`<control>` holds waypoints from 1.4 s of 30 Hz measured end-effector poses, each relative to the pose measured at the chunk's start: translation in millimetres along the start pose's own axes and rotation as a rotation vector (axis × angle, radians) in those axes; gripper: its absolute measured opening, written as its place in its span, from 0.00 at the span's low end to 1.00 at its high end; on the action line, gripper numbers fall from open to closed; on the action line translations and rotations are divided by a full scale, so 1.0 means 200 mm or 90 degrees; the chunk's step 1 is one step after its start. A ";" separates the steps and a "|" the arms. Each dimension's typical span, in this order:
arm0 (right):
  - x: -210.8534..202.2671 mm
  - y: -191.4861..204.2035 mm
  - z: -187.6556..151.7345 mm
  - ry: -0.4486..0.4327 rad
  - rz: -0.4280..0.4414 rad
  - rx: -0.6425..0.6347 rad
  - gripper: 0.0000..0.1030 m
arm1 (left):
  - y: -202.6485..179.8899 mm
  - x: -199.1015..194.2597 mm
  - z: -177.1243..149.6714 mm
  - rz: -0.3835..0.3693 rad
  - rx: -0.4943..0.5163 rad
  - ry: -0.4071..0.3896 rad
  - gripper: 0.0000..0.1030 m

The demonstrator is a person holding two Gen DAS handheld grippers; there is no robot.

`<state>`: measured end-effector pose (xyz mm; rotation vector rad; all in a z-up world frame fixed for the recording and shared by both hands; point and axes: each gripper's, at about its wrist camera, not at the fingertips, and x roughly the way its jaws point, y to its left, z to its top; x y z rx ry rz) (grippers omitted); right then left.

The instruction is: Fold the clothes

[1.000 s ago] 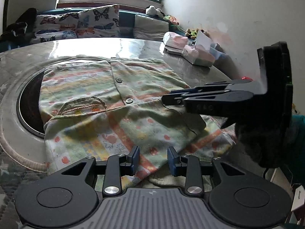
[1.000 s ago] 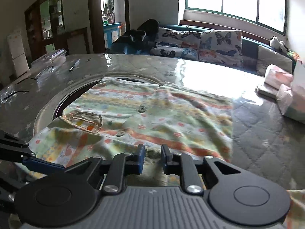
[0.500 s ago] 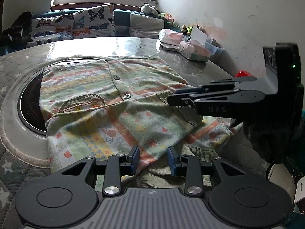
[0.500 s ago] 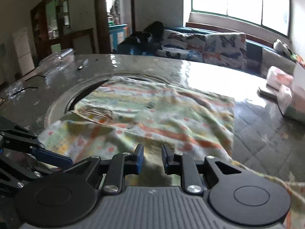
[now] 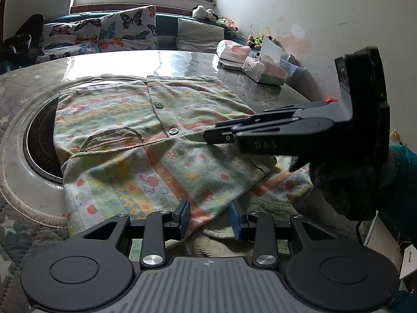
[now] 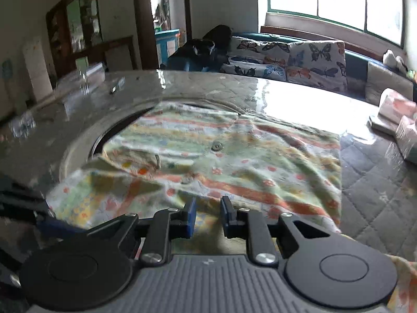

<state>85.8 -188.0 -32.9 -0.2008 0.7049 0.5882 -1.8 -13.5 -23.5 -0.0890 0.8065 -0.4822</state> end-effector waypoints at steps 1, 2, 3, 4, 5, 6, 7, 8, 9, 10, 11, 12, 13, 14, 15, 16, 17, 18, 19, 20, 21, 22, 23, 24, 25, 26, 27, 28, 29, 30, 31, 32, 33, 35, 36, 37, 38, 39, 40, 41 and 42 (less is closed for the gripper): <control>0.00 0.00 -0.01 -0.002 -0.012 -0.011 0.18 | 0.00 0.00 0.00 0.000 0.000 0.000 0.35; 0.00 0.01 -0.01 -0.004 -0.021 -0.019 0.18 | 0.00 0.00 0.00 0.000 -0.001 -0.001 0.35; -0.01 0.00 -0.01 -0.004 -0.020 -0.016 0.18 | 0.00 0.00 0.00 -0.001 -0.002 -0.001 0.35; -0.03 -0.01 -0.01 -0.008 -0.020 -0.008 0.18 | 0.00 0.00 0.00 -0.001 -0.004 -0.001 0.35; -0.05 -0.03 -0.01 -0.011 -0.021 0.000 0.18 | 0.00 0.00 0.00 -0.001 -0.005 -0.001 0.36; -0.08 -0.05 -0.01 -0.015 -0.023 0.009 0.18 | 0.00 0.00 0.00 -0.001 -0.007 -0.001 0.36; -0.11 -0.06 -0.02 -0.017 -0.027 0.017 0.18 | 0.00 0.00 0.00 -0.001 -0.007 -0.001 0.36; -0.14 -0.09 -0.03 -0.019 -0.037 0.024 0.19 | 0.00 0.00 0.01 0.000 -0.007 -0.002 0.36; -0.18 -0.11 -0.05 -0.021 -0.048 0.031 0.19 | -0.01 -0.01 0.01 0.000 -0.007 -0.003 0.36; -0.21 -0.14 -0.06 -0.023 -0.059 0.037 0.20 | -0.01 -0.01 0.01 -0.002 -0.008 -0.005 0.36; -0.25 -0.16 -0.08 -0.024 -0.070 0.045 0.20 | -0.01 -0.02 0.02 -0.003 -0.008 -0.009 0.36; -0.28 -0.20 -0.10 -0.024 -0.086 0.055 0.21 | -0.02 -0.02 0.02 -0.004 -0.007 -0.013 0.37; -0.31 -0.23 -0.13 -0.025 -0.106 0.065 0.22 | -0.02 -0.03 0.03 -0.006 -0.007 -0.016 0.38; -0.35 -0.27 -0.15 -0.024 -0.126 0.078 0.22 | -0.03 -0.03 0.03 -0.007 -0.007 -0.019 0.38; -0.38 -0.31 -0.18 -0.023 -0.145 0.095 0.22 | -0.03 -0.03 0.04 -0.008 -0.006 -0.021 0.38; -0.41 -0.36 -0.22 -0.022 -0.163 0.114 0.22 | -0.04 -0.03 0.04 -0.010 -0.006 -0.022 0.38; -0.44 -0.41 -0.25 -0.020 -0.181 0.132 0.23 | -0.04 -0.02 0.05 -0.011 -0.005 -0.022 0.38; -0.46 -0.45 -0.28 -0.020 -0.198 0.146 0.24 | -0.05 -0.02 0.05 -0.012 -0.003 -0.021 0.38; -0.48 -0.48 -0.31 -0.019 -0.215 0.160 0.24 | -0.06 -0.01 0.06 -0.013 -0.001 -0.020 0.38; -0.51 -0.52 -0.34 -0.019 -0.232 0.174 0.24 | -0.07 0.00 0.06 -0.014 0.001 -0.019 0.38; -0.53 -0.56 -0.37 -0.018 -0.250 0.188 0.24 | -0.08 0.00 0.06 -0.015 0.002 -0.018 0.38; -0.56 -0.60 -0.40 -0.018 -0.266 0.200 0.24 | -0.08 0.01 0.06 -0.015 0.004 -0.017 0.38; -0.58 -0.63 -0.42 -0.018 -0.283 0.208 0.25 | -0.09 0.01 0.06 -0.015 0.005 -0.016 0.41; -0.59 -0.66 -0.44 -0.019 -0.299 0.215 0.29 | -0.09 0.01 0.06 -0.014 0.007 -0.015 0.42; -0.61 -0.68 -0.46 -0.022 -0.315 0.222 0.33 | -0.10 0.01 0.06 -0.012 0.008 -0.015 0.44; -0.63 -0.71 -0.49 -0.024 -0.330 0.229 0.37 | -0.10 0.02 0.07 -0.009 0.009 -0.014 0.45; -0.64 -0.73 -0.51 -0.027 -0.344 0.237 0.37 | -0.11 0.02 0.07 -0.008 0.010 -0.013 0.46; -0.66 -0.76 -0.52 -0.030 -0.353 0.247 0.37 | -0.11 0.02 0.07 -0.006 0.011 -0.013 0.48; -0.67 -0.79 -0.54 -0.033 -0.361 0.258 0.38 | -0.12 0.02 0.07 -0.004 0.012 -0.013 0.53; -0.68 -0.82 -0.56 -0.036 -0.370 0.269 0.41 | -0.12 0.02 0.08 -0.001 0.014 -0.014 0.56; -0.69 -0.84 -0.58 -0.039 -0.380 0.277 0.42 | -0.13 0.02 0.08 0.002 0.015 -0.015 0.60; -0.70 -0.85 -0.59 -0.041 -0.388 0.285 0.42 | -0.13 0.02 0.08 0.005 0.015 -0.017 0.62; -0.71 -0.87 -0.60 -0.043 -0.391 0.292 0.42 | -0.14 0.02 0.09 0.007 0.016 -0.018 0.64; -0.72 -0.90 -0.62 -0.050 -0.399 0.311 0.42 | -0.14 0.02 0.09 0.011 0.016 -0.020 0.71; -0.71 -0.91 -0.63 -0.051 -0.399 0.318 0.42 | -0.15 0.02 0.09 0.013 0.016 -0.021 0.72; -0.71 -0.93 -0.64 -0.053 -0.400 0.325 0.42 | -0.15 0.02 0.10 0.015 0.016 -0.022 0.74; -0.71 -0.94 -0.64 -0.054 -0.400 0.331 0.42 | -0.15 0.02 0.10 0.017 0.017 -0.023 0.77; -0.71 -0.94 -0.64 -0.055 -0.398 0.334 0.43 | -0.15 0.02 0.10 0.019 0.017 -0.024 0.78; -0.71 -0.95 -0.65 -0.056 -0.396 0.338 0.43 | -0.16 0.02 0.10 0.021 0.017 -0.025 0.82; -0.71 -0.95 -0.65 -0.056 -0.395 0.341 0.43 | -0.16 0.02 0.10 0.023 0.017 -0.026 0.86; -0.70 -0.95 -0.65 -0.057 -0.393 0.344 0.43 | -0.16 0.02 0.11 0.025 0.016 -0.027 0.87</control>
